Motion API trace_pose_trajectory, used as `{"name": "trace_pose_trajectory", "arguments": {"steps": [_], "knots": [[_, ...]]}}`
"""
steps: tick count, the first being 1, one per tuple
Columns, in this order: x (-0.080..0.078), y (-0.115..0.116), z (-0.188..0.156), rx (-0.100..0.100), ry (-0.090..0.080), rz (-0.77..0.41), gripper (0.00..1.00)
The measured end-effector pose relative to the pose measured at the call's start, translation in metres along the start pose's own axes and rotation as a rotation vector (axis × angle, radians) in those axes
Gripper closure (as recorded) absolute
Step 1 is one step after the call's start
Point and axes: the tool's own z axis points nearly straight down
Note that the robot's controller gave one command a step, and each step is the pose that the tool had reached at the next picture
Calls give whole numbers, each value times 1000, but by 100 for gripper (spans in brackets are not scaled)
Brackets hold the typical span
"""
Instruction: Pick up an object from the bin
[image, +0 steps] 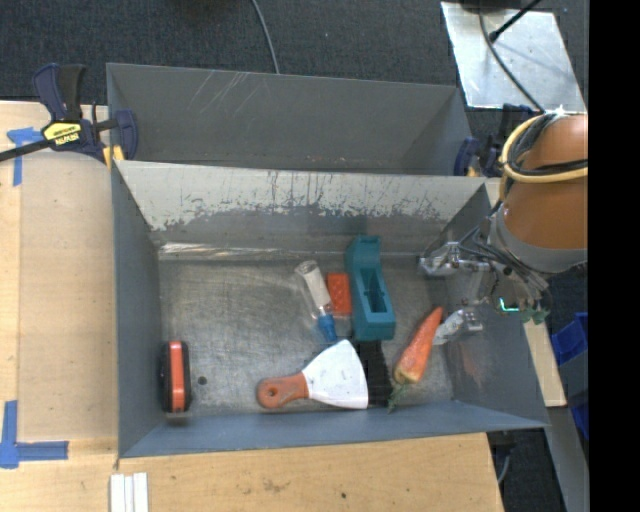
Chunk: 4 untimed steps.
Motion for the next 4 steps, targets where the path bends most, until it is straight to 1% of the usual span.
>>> {"name": "trace_pose_trajectory", "arguments": {"steps": [1, 2, 3, 4], "knots": [[-2, 0, -4, 1, -7, -2, 0], [-15, 4, 44, 2, -15, -26, 0], [-19, 5, 60, 2, -13, -34, 0], [-11, -8, 69, -3, 7, -101, 0]]}}
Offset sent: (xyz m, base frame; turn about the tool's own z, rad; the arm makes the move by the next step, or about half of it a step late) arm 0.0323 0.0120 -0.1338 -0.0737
